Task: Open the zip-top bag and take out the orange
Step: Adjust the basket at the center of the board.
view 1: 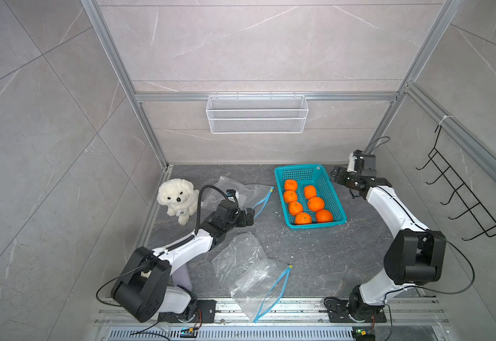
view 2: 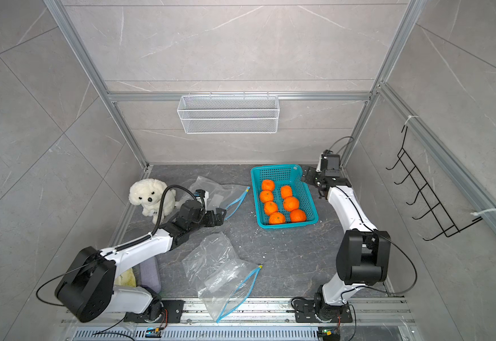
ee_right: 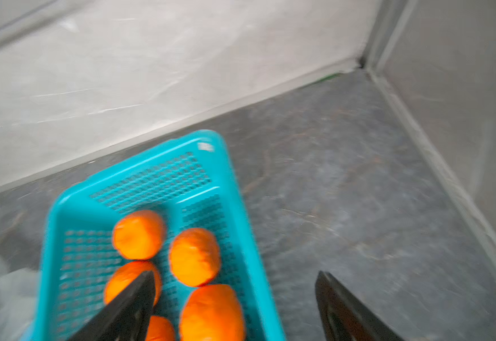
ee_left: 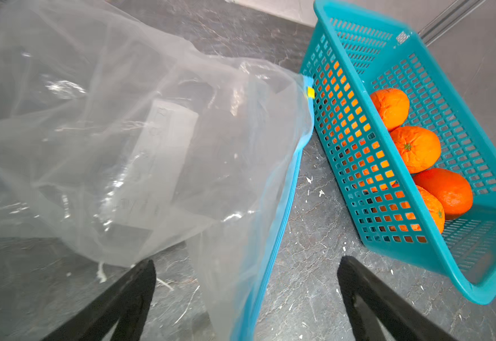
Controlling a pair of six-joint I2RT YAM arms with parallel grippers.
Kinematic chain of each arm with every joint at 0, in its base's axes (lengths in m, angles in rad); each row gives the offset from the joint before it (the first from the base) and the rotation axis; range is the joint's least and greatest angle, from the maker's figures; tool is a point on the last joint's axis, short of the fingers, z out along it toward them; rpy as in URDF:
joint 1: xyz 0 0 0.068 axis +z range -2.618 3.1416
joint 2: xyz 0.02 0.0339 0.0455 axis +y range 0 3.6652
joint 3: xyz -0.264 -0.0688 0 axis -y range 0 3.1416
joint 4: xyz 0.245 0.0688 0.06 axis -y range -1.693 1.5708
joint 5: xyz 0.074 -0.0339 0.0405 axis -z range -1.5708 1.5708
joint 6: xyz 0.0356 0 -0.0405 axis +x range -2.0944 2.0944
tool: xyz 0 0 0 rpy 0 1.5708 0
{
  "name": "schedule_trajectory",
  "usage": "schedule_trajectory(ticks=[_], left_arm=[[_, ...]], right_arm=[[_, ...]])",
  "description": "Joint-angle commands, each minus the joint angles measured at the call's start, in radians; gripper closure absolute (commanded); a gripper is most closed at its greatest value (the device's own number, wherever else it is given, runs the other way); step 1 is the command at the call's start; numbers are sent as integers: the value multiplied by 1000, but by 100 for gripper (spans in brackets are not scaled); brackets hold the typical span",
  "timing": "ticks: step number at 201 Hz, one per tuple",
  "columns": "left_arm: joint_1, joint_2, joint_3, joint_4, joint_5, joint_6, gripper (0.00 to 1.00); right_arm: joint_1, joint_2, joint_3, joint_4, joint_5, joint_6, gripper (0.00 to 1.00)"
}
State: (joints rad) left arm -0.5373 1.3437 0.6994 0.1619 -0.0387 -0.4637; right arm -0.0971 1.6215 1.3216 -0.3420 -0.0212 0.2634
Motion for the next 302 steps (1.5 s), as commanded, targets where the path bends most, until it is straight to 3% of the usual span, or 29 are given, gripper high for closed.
schedule_trajectory(ticks=[1,38,68,91,118,143,160,177,193,204,230,250,264,277,302], left_arm=[[82,-53,-37,93,110,6,0],[292,-112,-92,43,146,-17,0],[336,-201,-77,-161,-125,35,1],[424,-238,-105,-180,-119,84,1],[459,-237,-182,-33,-110,159,1],[497,-214,-215,89,-167,138,1],[509,-207,-242,186,-270,163,1],[510,-196,-300,322,-341,264,1],[512,-181,-347,371,-391,306,1],[510,-176,-411,510,-417,337,1],[519,-135,-535,768,-403,361,0],[530,33,-512,897,-306,404,1],[530,119,-444,846,-209,449,1],[530,162,-406,831,-164,467,1],[559,165,-351,727,-115,454,0]], right_arm=[[-55,-2,-123,-31,9,9,12],[-71,30,-192,-15,26,-10,12],[-72,122,-204,19,1,-20,14],[-70,123,-261,100,-32,-25,15],[-67,54,-367,231,-58,-56,15],[-49,-27,-520,454,-87,-100,14],[-47,-70,-656,672,-138,-104,12],[-37,-103,-768,866,-174,-98,12],[-30,-152,-850,978,-170,-110,11],[-28,-163,-876,1020,-182,-117,12],[37,-177,-914,1076,-147,-183,12],[107,-146,-989,1244,-84,-241,10],[127,-74,-1020,1395,-38,-238,0],[127,-115,-993,1268,-28,-244,0],[144,-102,-969,1241,-46,-266,0]])
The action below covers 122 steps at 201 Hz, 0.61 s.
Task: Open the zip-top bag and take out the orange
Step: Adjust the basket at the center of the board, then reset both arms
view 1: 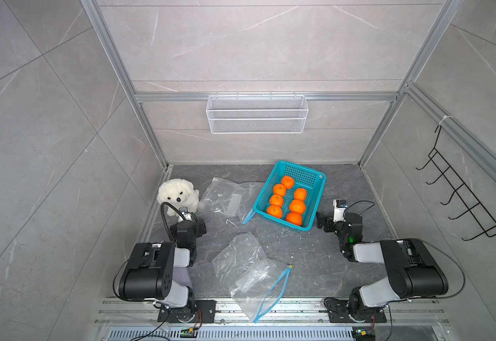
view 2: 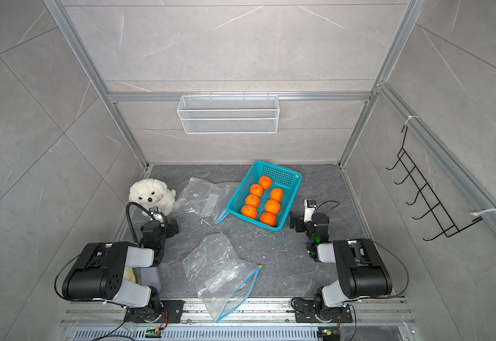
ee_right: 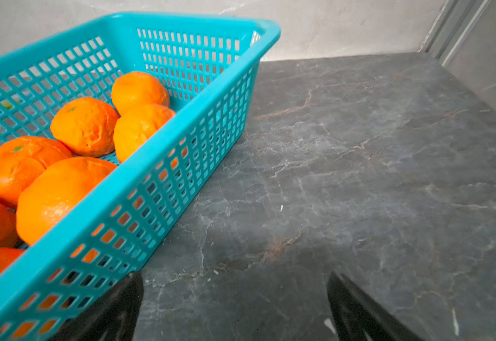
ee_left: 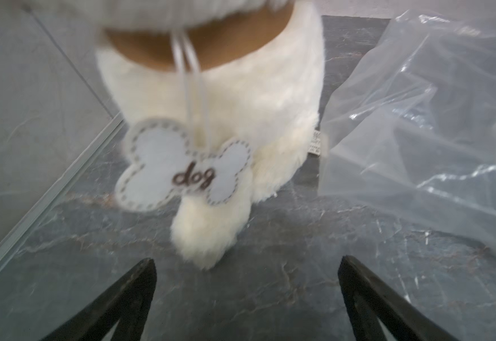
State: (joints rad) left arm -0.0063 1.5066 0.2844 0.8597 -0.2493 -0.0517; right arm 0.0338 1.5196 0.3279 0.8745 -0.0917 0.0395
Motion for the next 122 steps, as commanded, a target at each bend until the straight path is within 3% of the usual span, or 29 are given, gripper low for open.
schedule_trajectory(ticks=[1,29,122], left_arm=[[29,2,66,25,98,42,0],[54,-4,76,-16,147,28,0],[55,-8,75,-15,154,35,0]], right_arm=[[12,1,24,26,25,-41,0],[13,12,18,62,31,-40,0],[14,11,19,59,30,-39,0]])
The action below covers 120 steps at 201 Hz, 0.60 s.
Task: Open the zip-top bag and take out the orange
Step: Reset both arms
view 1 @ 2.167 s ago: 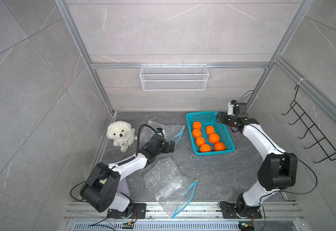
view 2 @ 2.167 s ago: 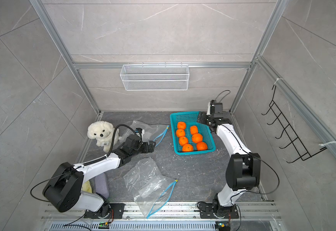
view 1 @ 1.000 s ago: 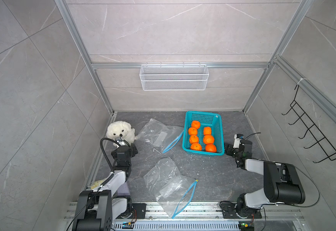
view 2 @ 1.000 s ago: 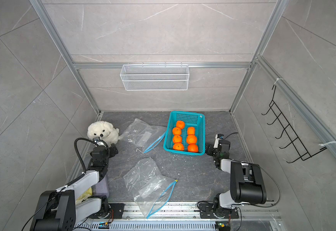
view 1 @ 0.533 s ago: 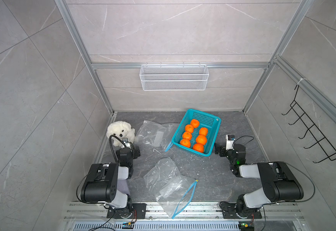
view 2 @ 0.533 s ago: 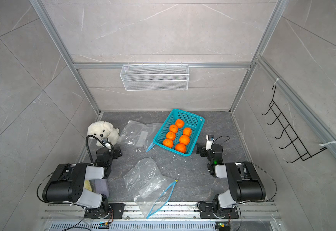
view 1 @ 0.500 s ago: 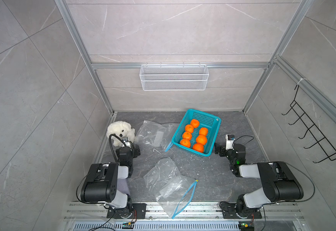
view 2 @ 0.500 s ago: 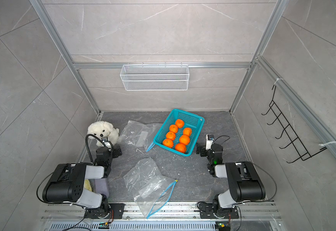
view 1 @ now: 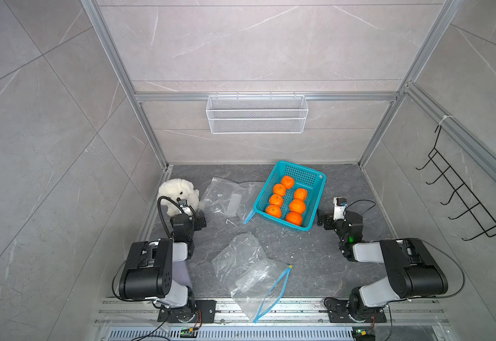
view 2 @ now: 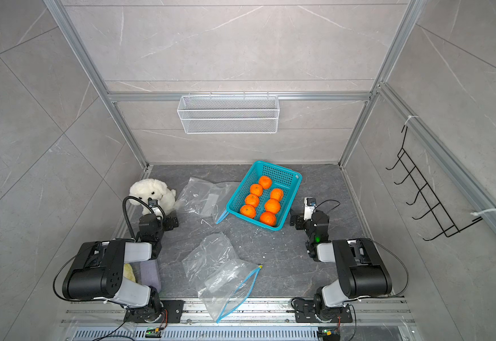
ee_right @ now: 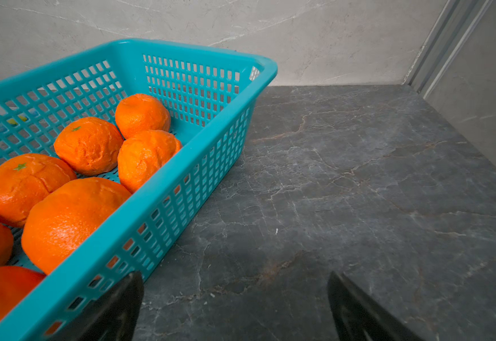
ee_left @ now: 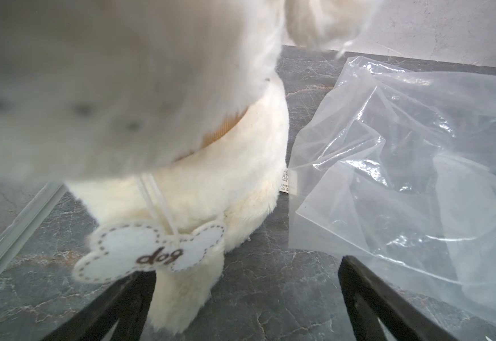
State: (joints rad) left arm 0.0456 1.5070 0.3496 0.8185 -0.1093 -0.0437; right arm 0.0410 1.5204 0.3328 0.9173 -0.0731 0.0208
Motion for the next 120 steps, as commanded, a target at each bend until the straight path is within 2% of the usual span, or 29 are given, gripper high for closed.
schedule_trajectory(ticks=[1,13,20,35,47,55,66,80,92,120], left_arm=[[3,-9,10,25,16,27,0],[2,-4,10,35,14,28,0],[3,-7,13,21,16,27,0],[3,-6,12,25,15,27,0],[3,-5,12,26,16,28,0],[2,-7,11,25,16,28,0],[2,-5,13,24,18,28,0],[2,-5,13,25,16,29,0],[3,-7,11,25,17,29,0],[3,-6,12,24,17,28,0]], right_arm=[[7,11,14,17,12,-21,0],[6,-7,-1,54,-18,-20,0],[5,-126,-39,24,-85,-44,1],[7,-473,-73,-216,-150,-56,1],[8,-554,-131,-169,-126,-44,1],[9,-504,-142,-113,-84,-45,1],[8,-342,-103,-62,-50,-35,1],[8,-125,-29,-20,-70,-47,1],[11,19,22,22,0,-23,0],[32,13,17,12,50,-35,1]])
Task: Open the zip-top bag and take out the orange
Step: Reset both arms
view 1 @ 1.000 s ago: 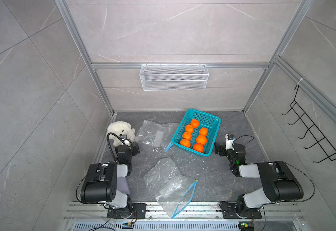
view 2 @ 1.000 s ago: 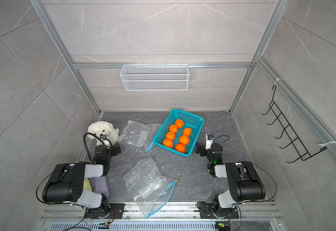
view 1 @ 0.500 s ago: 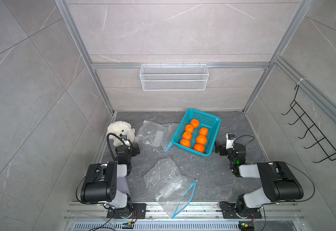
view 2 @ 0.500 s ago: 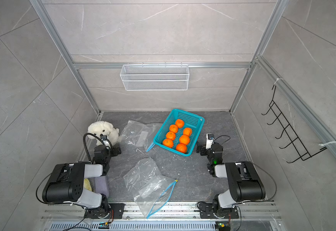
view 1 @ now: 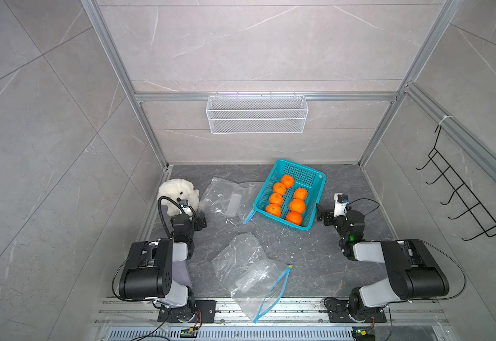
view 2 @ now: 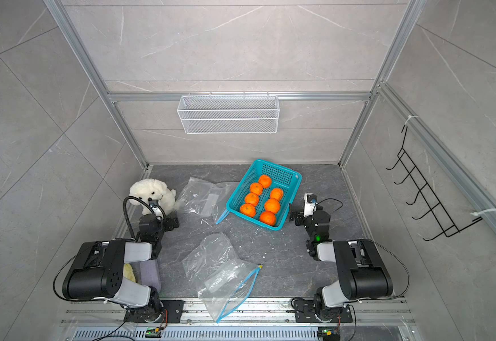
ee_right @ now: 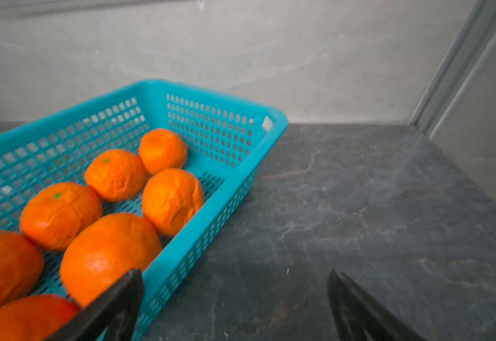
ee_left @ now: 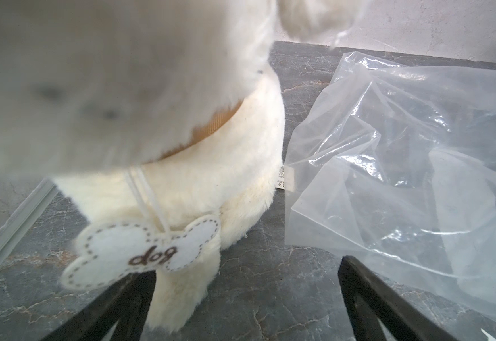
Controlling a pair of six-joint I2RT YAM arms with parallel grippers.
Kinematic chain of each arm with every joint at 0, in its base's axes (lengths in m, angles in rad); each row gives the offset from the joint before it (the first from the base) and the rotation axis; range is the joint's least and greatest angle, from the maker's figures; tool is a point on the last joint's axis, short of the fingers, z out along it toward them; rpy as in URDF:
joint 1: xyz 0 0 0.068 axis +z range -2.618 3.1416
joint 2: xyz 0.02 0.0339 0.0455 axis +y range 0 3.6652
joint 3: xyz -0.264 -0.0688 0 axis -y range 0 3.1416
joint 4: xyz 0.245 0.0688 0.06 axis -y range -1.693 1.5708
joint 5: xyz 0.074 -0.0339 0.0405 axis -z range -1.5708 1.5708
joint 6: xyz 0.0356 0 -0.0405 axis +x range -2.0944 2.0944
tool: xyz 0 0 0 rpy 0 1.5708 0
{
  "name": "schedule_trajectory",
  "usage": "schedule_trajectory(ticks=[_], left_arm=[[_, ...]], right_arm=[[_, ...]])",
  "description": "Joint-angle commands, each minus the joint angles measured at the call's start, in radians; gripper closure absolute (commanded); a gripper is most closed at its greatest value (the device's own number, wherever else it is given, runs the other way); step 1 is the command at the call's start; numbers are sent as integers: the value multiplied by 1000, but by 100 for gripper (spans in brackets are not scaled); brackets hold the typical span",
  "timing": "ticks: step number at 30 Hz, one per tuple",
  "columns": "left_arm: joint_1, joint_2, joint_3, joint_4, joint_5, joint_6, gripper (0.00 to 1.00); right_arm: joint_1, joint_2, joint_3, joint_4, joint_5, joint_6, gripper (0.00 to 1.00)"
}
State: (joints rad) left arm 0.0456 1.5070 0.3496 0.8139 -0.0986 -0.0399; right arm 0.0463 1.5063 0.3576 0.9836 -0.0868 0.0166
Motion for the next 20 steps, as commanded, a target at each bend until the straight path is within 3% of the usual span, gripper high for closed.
schedule_trajectory(ticks=[1,20], left_arm=[[2,-6,12,29,7,23,0],[2,-5,11,30,7,25,0]], right_arm=[[27,25,-5,-65,62,-33,0],[30,28,2,-75,60,-34,1]])
